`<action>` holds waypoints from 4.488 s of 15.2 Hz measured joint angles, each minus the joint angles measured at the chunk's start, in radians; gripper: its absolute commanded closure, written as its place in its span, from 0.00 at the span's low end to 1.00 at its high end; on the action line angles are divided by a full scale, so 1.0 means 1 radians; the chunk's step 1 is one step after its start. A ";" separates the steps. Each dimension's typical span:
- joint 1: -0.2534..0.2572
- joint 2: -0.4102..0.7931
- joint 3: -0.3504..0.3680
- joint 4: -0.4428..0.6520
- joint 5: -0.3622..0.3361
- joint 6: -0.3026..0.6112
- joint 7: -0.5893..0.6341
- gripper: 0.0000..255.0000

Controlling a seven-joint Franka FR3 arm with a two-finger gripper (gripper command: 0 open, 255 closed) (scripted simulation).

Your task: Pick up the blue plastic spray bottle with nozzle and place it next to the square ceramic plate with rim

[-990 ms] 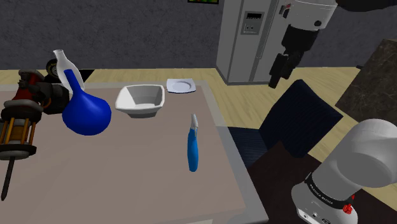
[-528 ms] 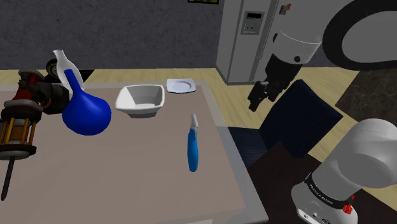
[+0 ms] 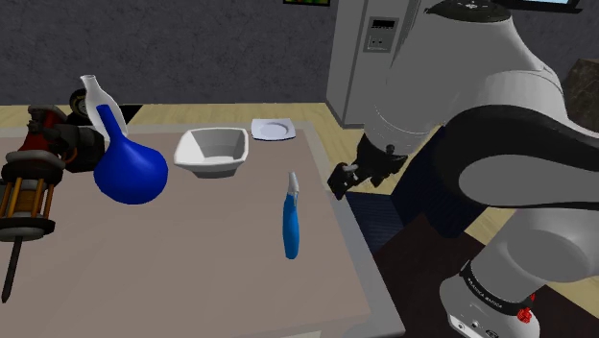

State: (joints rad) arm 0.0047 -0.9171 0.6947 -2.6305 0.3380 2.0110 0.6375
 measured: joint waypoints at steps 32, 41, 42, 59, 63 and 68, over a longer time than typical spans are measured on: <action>-0.547 0.228 0.751 0.167 0.006 0.416 0.504 1.00; -0.505 0.217 0.687 0.185 -0.005 0.364 0.491 1.00; -0.500 0.215 0.677 0.192 -0.007 0.353 0.490 1.00; -0.401 0.171 0.468 0.306 -0.052 0.138 0.430 1.00; -0.391 0.164 0.430 0.345 -0.064 0.086 0.417 1.00; -0.389 0.163 0.394 0.399 -0.079 0.024 0.405 1.00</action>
State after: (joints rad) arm -0.3839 -0.7545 1.0890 -2.2316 0.2592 2.0352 1.0424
